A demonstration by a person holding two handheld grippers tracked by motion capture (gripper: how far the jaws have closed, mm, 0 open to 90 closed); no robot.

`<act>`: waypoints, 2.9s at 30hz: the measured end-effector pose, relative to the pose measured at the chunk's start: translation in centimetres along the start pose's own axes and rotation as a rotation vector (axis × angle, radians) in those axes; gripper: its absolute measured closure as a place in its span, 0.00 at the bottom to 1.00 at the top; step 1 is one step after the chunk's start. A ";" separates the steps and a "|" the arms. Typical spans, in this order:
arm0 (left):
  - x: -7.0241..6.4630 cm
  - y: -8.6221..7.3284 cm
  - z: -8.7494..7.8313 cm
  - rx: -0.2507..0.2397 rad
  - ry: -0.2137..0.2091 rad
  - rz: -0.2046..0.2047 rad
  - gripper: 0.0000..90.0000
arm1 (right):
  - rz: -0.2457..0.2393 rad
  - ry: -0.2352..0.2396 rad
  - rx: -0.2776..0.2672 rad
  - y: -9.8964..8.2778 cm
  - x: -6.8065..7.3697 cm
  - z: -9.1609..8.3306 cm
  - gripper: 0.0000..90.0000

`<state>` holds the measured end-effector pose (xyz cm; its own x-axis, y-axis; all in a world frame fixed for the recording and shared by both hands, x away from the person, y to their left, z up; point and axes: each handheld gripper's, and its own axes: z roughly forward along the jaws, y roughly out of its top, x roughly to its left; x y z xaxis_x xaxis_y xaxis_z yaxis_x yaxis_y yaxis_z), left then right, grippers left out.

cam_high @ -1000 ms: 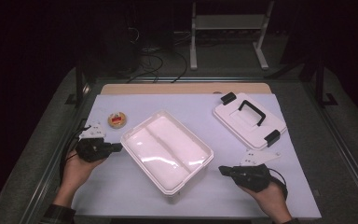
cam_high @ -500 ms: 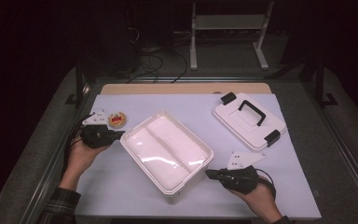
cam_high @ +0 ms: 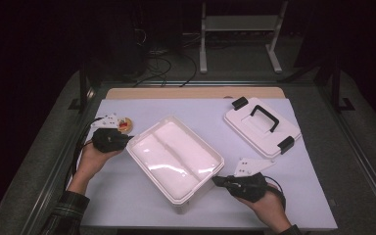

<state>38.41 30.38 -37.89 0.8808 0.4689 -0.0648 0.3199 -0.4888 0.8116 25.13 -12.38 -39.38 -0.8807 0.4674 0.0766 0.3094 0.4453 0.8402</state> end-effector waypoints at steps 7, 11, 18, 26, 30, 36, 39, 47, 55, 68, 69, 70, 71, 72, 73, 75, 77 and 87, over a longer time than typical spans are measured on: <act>0.0 -0.1 -0.1 -0.005 -0.030 0.020 1.00 | 0.003 -0.012 -0.001 -0.1 -0.1 -0.1 1.00; -0.6 0.0 -0.1 -0.005 -0.069 0.040 1.00 | 0.012 -0.032 -0.002 -0.2 -0.5 -0.5 1.00; -1.6 -0.2 -0.2 0.003 -0.089 0.043 1.00 | 0.026 -0.051 0.000 -0.3 -1.1 -0.9 1.00; -2.6 -0.3 -0.3 0.000 -0.107 0.047 1.00 | 0.037 -0.086 0.003 -0.4 -1.9 -1.4 1.00; -3.2 -0.3 -0.2 0.003 -0.114 0.054 1.00 | 0.050 -0.106 -0.004 -0.3 -2.9 -1.7 1.00; -4.3 -0.2 0.3 0.008 -0.146 0.069 1.00 | 0.075 -0.143 -0.001 -0.3 -4.5 -2.2 1.00; -4.9 0.0 0.4 0.017 -0.154 0.083 1.00 | 0.073 -0.171 0.005 -0.2 -5.2 -2.3 1.00; -6.7 0.3 1.0 0.021 -0.182 0.102 1.00 | 0.083 -0.214 0.014 0.2 -7.2 -2.5 1.00; -8.0 0.5 1.5 0.019 -0.206 0.106 1.00 | 0.089 -0.236 0.012 0.4 -8.7 -2.5 1.00; -7.9 0.5 0.9 0.055 -0.176 0.098 0.78 | 0.153 -0.280 0.035 -1.4 -9.0 -4.1 0.73; -7.8 0.4 0.9 0.058 -0.163 0.098 0.73 | 0.148 -0.299 0.040 -1.8 -8.7 -4.3 0.70; -7.7 0.4 0.8 0.065 -0.154 0.095 0.73 | 0.148 -0.299 0.040 -1.8 -8.7 -4.3 0.70; -7.6 0.4 0.7 0.073 -0.149 0.085 0.68 | 0.146 -0.310 0.052 -2.1 -8.5 -4.4 0.64; -7.5 0.3 0.7 0.081 -0.141 0.082 0.61 | 0.146 -0.323 0.058 -2.4 -8.3 -4.5 0.59; -7.5 0.3 0.7 0.087 -0.133 0.081 0.56 | 0.155 -0.333 0.062 -2.8 -8.2 -4.7 0.54; -7.4 0.3 0.7 0.102 -0.123 0.077 0.47 | 0.170 -0.351 0.076 -3.5 -8.1 -5.0 0.45; -7.3 0.4 0.7 0.119 -0.106 0.081 0.39 | 0.191 -0.359 0.093 -4.4 -7.9 -5.2 0.39; -7.3 2.1 -0.8 0.126 -0.055 0.089 0.24 | 0.245 -0.390 0.207 -9.6 -7.5 -4.7 0.16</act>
<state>32.36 26.53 -35.22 0.9244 0.3803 -0.0308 0.2783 -0.6167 0.7363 27.06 -23.80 -45.50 -0.5860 0.8101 0.0191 0.5896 0.4101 0.6958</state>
